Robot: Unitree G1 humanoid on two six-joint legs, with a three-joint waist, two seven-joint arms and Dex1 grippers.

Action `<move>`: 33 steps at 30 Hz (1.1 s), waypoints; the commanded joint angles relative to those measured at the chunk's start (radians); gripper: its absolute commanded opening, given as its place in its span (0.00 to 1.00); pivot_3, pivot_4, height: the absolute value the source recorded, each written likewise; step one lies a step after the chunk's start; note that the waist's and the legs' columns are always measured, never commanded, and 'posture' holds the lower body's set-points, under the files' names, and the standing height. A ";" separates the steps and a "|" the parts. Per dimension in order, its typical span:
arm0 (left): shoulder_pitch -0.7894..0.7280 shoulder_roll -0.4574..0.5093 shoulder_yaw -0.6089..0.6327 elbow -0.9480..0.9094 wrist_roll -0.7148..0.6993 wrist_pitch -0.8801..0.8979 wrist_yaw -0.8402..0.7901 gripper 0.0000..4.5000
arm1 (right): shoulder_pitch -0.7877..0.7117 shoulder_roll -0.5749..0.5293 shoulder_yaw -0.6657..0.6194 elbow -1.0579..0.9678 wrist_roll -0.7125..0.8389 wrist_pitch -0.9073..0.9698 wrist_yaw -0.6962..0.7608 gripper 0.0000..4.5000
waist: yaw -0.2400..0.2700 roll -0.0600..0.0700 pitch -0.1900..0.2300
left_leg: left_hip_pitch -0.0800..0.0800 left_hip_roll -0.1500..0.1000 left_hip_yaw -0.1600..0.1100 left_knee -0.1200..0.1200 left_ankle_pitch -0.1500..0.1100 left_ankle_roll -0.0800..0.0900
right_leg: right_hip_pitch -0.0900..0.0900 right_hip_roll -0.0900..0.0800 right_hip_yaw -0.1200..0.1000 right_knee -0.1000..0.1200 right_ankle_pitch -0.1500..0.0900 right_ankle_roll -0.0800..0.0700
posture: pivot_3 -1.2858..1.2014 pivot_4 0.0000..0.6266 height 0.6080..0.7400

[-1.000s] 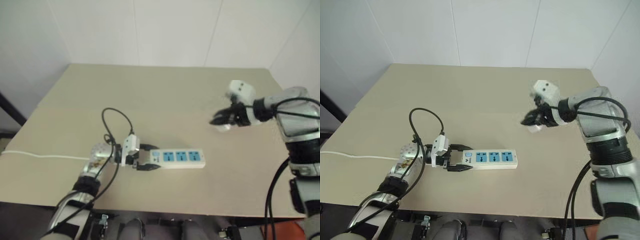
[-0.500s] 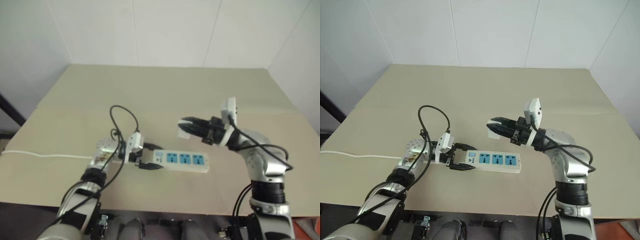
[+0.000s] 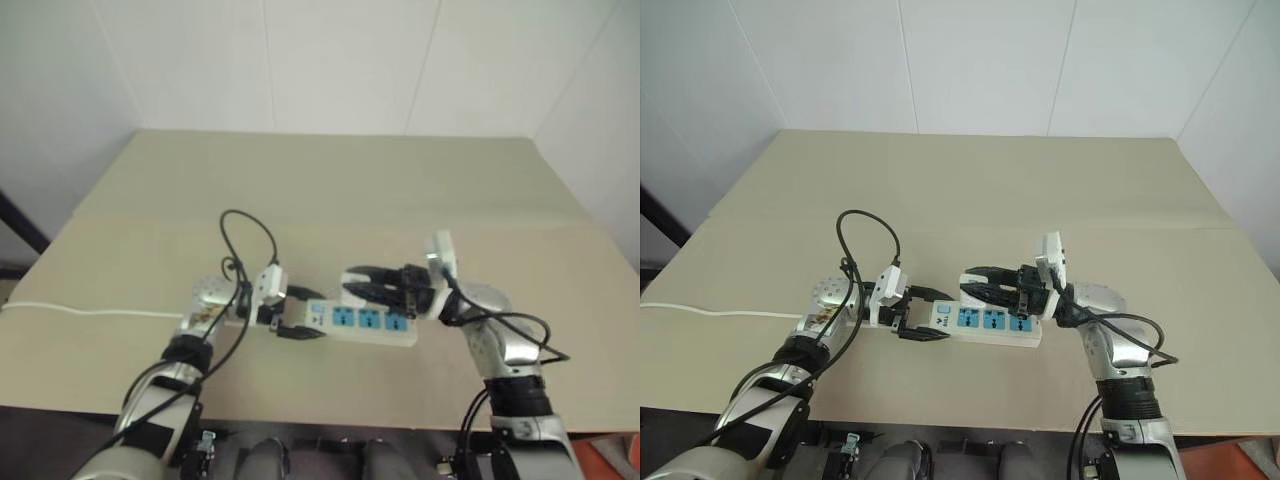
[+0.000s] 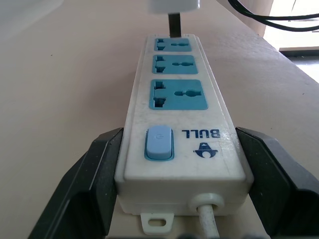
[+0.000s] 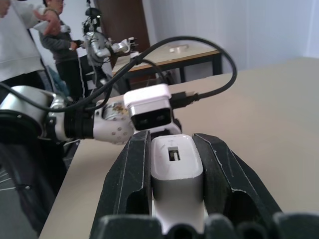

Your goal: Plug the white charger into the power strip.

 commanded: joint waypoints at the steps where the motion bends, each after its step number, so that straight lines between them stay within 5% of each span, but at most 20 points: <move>1: -0.001 0.005 -0.014 0.000 0.024 -0.009 -0.017 0.72 | -0.038 -0.001 0.016 0.032 0.014 -0.054 0.030 0.25 | 0.000 0.000 0.000 | 0.000 0.000 0.000 0.000 0.000 0.000 | 0.000 0.000 0.000 0.000 0.000 0.000 | 0.52 0.24 1.00; 33: -0.003 0.005 -0.008 -0.006 0.027 -0.006 -0.004 0.72 | -0.123 0.017 0.055 0.345 -0.048 -0.284 0.100 0.25 | -0.001 0.000 0.000 | 0.001 0.000 0.000 0.000 0.000 0.000 | 0.000 0.000 0.000 0.000 0.000 0.000 | 0.52 0.24 1.00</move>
